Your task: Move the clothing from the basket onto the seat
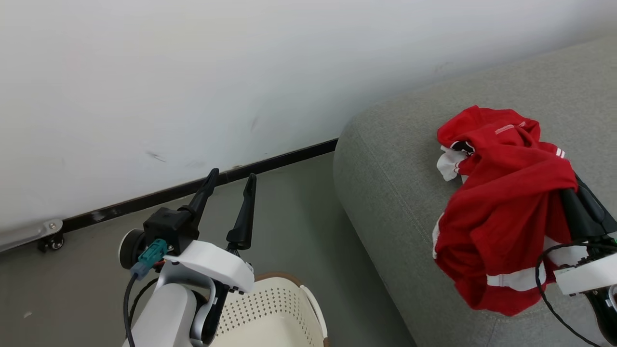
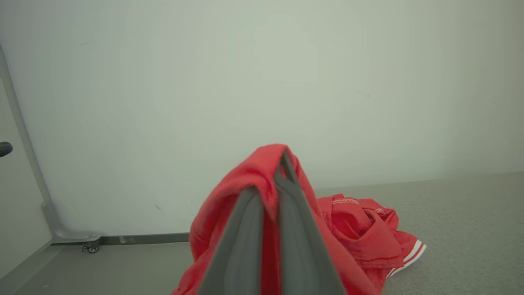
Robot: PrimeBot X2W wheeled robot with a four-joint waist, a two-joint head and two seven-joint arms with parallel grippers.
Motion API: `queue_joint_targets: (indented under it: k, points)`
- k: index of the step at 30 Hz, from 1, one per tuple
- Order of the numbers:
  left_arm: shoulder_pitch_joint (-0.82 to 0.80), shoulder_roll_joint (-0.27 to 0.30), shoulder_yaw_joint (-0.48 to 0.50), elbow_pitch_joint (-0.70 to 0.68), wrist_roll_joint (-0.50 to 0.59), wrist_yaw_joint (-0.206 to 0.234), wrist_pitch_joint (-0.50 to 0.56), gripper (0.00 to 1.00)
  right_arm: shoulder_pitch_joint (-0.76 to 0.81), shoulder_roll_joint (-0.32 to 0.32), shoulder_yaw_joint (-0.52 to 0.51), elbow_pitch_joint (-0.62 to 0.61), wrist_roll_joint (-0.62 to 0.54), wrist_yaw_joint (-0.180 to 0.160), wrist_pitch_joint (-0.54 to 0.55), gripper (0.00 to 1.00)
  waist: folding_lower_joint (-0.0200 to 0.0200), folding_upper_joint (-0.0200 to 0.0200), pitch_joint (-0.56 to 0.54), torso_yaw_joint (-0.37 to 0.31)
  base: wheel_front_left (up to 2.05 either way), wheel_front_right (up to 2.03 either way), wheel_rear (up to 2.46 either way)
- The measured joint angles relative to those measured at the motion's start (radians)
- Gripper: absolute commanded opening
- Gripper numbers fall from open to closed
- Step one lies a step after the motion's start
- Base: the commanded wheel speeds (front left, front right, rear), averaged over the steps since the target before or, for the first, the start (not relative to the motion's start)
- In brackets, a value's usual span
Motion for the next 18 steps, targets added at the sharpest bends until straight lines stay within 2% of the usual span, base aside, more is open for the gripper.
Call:
queue_joint_targets:
  k: [7, 12, 18]
  points:
    - [0.002, 0.000, 0.012, -0.009, 0.000, 0.002, 0.000, 1.00, 0.023, 0.016, -0.014, -0.061, -0.077, 0.000, 0.000, 0.00, 0.0001, 0.0000, 0.005, -0.050, 0.00, 0.00, 0.00]
    - [0.017, 0.005, 0.029, -0.021, 0.000, 0.015, 0.000, 1.00, 0.009, 0.009, 0.025, -0.107, -0.094, 0.000, 0.001, 0.00, 0.0001, 0.0000, 0.011, -0.079, 0.00, 0.00, 0.00]
    - [0.039, 0.020, 0.061, -0.049, 0.008, 0.040, 0.000, 1.00, -0.131, -0.026, 0.044, -0.136, -0.093, 0.000, 0.027, 0.00, 0.0001, 0.0000, 0.028, -0.096, 0.00, 0.00, 0.00]
